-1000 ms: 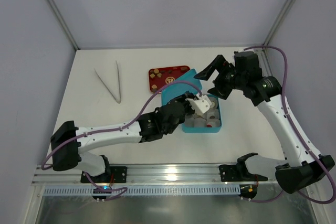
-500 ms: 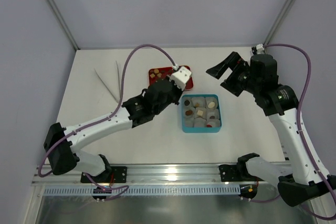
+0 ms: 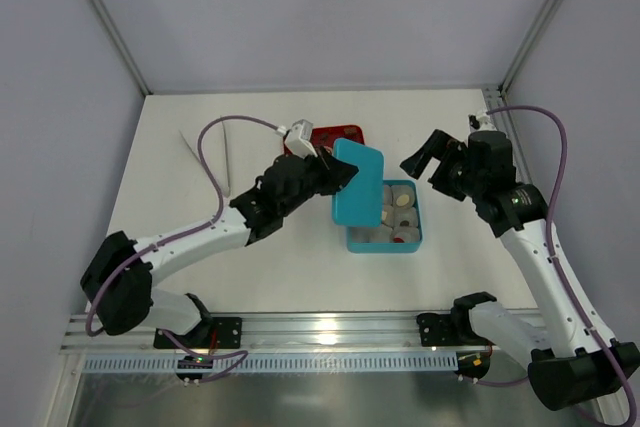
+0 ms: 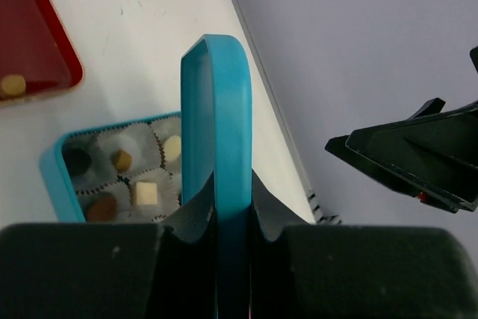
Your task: Pack the chocolate
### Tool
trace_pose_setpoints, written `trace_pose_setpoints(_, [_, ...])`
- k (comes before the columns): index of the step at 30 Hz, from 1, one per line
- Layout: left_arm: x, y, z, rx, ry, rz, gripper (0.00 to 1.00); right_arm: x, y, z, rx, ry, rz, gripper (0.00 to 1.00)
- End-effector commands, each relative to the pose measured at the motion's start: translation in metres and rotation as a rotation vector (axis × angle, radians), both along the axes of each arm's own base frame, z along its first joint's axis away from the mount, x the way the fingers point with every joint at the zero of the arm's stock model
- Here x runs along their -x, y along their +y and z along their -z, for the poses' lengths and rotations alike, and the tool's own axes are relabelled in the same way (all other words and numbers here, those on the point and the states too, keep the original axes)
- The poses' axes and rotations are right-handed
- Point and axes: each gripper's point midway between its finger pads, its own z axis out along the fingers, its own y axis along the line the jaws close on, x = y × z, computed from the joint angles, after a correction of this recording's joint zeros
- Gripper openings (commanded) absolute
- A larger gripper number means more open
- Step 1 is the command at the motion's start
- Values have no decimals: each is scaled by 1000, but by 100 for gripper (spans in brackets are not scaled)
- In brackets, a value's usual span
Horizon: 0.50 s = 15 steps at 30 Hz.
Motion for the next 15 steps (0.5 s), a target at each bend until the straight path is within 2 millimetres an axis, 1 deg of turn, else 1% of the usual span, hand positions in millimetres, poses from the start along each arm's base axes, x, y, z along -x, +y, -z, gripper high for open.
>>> trace_pose_setpoints(1, [-1, -8, -20, 320, 60, -26, 1, -7, -4, -1, 41, -74, -27, 100])
trace_pose_setpoints(2, [-3, -11, -22, 371, 48, -23, 0, -8, -5, 3, 48, -73, -27, 100])
trace_pose_setpoints(3, [-2, -11, -7, 380, 64, -23, 0, -8, -6, 7, 59, -69, -31, 100])
trace_pose_setpoints(4, [-2, -11, -3, 421, 77, -28, 0, -6, -7, 16, 68, -54, -34, 100])
trace_pose_setpoints(5, [-5, -14, 7, 444, 82, -31, 0, -6, -10, 20, 75, -48, -29, 100])
trace_pose_setpoints(6, [-4, -12, 5, 496, 59, -27, 0, -6, -11, 23, 80, -47, -30, 100])
trace_pose_setpoints(7, [-5, -13, 5, 537, 65, -29, 0, -5, -12, 31, 85, -36, -33, 100])
trace_pose_setpoints(9, [-7, -17, 15, 587, 66, -21, 0, -4, -12, 37, 82, -30, -40, 100])
trace_pose_setpoints(12, [-10, -21, 28, 648, 79, -17, 0, -5, -11, 52, 78, -2, -48, 100])
trace_pose_setpoints(13, [-12, -21, 30, 659, 81, -18, 0, -4, -12, 58, 78, 12, -48, 100])
trace_pose_setpoints(14, [-12, -21, 31, 679, 88, -17, 0, -5, -11, 60, 76, 11, -49, 100])
trace_pose_setpoints(15, [-13, -23, 40, 675, 101, -19, 0, -6, -11, 62, 72, 12, -52, 100])
